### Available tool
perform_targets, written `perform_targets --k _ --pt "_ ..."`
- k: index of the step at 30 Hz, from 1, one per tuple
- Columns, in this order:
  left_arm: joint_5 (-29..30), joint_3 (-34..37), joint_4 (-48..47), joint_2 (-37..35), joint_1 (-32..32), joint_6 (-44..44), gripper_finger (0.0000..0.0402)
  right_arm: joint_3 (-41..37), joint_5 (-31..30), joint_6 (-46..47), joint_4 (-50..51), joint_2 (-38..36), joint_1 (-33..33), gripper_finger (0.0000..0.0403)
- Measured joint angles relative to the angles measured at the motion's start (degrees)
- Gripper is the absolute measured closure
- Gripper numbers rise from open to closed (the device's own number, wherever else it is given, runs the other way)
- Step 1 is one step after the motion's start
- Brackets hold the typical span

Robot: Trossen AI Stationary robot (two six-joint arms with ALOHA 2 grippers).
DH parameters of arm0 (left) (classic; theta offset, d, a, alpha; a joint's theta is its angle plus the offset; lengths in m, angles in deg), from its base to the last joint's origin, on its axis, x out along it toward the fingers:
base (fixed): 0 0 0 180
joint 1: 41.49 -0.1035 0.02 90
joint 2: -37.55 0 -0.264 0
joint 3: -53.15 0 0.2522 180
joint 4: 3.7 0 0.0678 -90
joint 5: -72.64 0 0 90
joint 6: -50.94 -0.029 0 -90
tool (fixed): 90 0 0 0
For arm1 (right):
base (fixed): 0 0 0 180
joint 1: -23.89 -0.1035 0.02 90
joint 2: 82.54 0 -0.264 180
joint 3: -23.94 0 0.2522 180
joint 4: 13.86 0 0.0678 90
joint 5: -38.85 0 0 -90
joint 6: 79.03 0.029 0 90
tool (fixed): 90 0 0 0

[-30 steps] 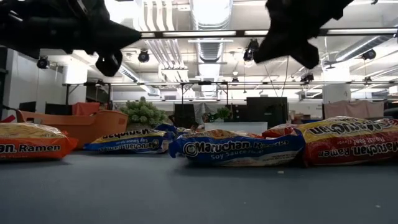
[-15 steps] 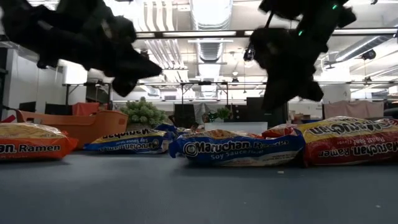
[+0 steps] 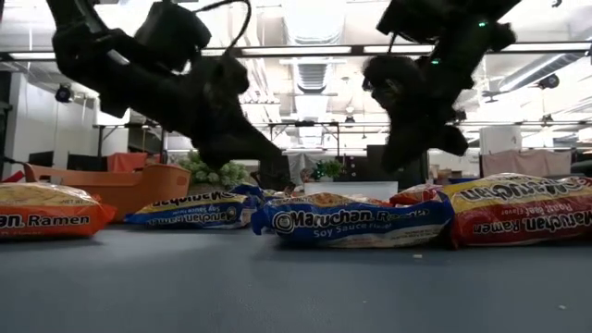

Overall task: Sort Maruchan noodles
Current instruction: Put the blue noodle pack into the transparent bin

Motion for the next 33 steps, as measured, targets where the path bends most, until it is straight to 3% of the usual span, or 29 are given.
perform_targets --k 11,23,33 --pt "0.0 -0.1 1.5 3.4 0.0 0.3 0.0402 -0.2 0.1 -7.0 -0.3 0.4 -0.1 0.0328" --pt "0.0 -0.5 1.5 4.5 0.0 0.0 0.0402 -0.2 0.2 -7.3 -0.4 0.0 -0.1 0.0391" --pt "0.2 -2.8 1.7 5.2 0.0 0.0 0.0402 -0.2 0.0 -7.2 0.1 0.0 1.1 0.0387"
